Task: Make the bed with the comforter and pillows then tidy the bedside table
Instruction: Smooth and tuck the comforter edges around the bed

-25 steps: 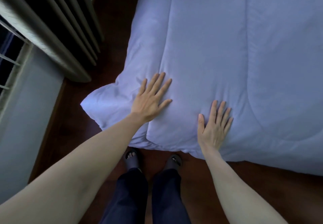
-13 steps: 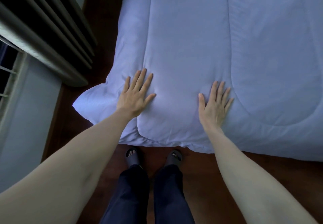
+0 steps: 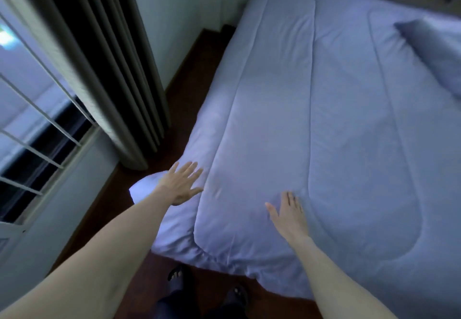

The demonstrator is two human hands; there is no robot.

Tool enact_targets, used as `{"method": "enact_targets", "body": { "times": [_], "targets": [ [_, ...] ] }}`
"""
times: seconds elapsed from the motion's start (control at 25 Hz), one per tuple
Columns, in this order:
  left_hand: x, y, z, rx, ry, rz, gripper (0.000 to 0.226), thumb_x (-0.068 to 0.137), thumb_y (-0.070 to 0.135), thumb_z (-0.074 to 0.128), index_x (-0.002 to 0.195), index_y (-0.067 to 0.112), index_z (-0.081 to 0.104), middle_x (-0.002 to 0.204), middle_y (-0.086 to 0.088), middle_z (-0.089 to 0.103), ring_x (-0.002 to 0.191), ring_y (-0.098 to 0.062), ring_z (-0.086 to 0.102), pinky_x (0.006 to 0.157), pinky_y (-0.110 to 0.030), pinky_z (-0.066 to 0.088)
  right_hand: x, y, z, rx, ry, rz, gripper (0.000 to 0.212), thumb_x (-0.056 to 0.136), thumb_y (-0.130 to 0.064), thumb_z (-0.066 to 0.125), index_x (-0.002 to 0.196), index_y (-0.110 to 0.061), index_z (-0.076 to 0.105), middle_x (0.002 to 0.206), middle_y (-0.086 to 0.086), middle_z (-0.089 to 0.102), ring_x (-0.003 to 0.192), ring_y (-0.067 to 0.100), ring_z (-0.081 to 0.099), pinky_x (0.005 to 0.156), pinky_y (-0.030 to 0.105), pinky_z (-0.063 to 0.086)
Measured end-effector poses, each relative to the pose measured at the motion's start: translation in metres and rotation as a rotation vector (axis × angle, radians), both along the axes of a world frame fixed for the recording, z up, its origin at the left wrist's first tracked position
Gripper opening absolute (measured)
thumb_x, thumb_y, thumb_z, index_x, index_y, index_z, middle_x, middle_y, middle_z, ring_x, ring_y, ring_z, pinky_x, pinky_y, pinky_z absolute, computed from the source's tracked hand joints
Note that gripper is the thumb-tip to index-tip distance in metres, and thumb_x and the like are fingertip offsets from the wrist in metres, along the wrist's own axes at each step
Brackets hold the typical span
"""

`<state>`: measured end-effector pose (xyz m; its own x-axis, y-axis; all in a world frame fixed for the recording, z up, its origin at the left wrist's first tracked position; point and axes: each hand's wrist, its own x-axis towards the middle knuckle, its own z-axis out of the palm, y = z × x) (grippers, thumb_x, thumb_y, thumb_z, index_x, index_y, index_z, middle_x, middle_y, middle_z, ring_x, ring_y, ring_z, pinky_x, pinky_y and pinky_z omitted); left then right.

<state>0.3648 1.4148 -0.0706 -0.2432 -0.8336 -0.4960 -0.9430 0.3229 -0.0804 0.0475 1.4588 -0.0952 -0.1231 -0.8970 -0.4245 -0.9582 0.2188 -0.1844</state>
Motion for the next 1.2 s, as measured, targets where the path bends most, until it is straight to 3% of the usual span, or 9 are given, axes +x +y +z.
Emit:
{"method": "enact_targets", "body": {
  "times": [0.12,0.32,0.52,0.84,1.2],
  "targets": [
    [0.002,-0.015,0.060,-0.075,-0.026,0.067,0.071,0.099,0.057,0.015,0.154,0.016,-0.003,0.163,-0.003,-0.002,0.150,-0.018,-0.004,0.122,-0.043,0.001,0.017,-0.047,0.058,0.000,-0.032,0.112,0.077,0.099,-0.056,0.030,0.154,-0.006,0.009,0.163,0.009,0.009,0.150,0.027,0.005,0.121,0.037,0.011],
    [0.002,-0.045,0.164,-0.248,-0.011,0.155,0.071,0.099,0.056,0.016,0.154,0.013,0.002,0.163,-0.002,0.003,0.150,-0.016,-0.003,0.122,-0.044,0.000,0.059,-0.113,0.166,-0.269,-0.038,0.299,0.075,0.099,-0.055,0.030,0.154,-0.008,0.010,0.162,0.008,0.011,0.150,0.027,0.005,0.121,0.037,0.011],
    [0.027,-0.062,0.233,-0.390,0.010,0.218,0.073,0.099,0.057,0.018,0.154,0.011,0.005,0.163,-0.003,0.004,0.150,-0.017,-0.001,0.122,-0.043,0.001,0.088,-0.144,0.241,-0.435,0.017,0.399,0.078,0.099,-0.056,0.031,0.154,-0.007,0.008,0.163,0.009,0.008,0.150,0.028,0.004,0.120,0.037,0.010],
    [0.116,-0.102,0.271,-0.444,0.080,0.284,0.074,0.098,0.057,0.020,0.154,0.010,0.004,0.163,-0.004,0.003,0.150,-0.017,-0.003,0.123,-0.042,0.001,0.165,-0.190,0.275,-0.473,0.075,0.443,0.081,0.097,-0.060,0.029,0.155,-0.007,0.006,0.163,0.009,0.007,0.150,0.028,0.001,0.122,0.040,0.009],
    [0.255,-0.195,0.275,-0.402,0.119,0.109,0.075,0.098,0.057,0.018,0.154,0.009,0.005,0.162,-0.005,0.002,0.150,-0.018,-0.003,0.123,-0.041,0.002,0.302,-0.249,0.273,-0.401,0.157,0.268,0.081,0.098,-0.060,0.028,0.155,-0.008,0.006,0.163,0.008,0.007,0.150,0.028,0.000,0.122,0.041,0.010]
  ]
}}
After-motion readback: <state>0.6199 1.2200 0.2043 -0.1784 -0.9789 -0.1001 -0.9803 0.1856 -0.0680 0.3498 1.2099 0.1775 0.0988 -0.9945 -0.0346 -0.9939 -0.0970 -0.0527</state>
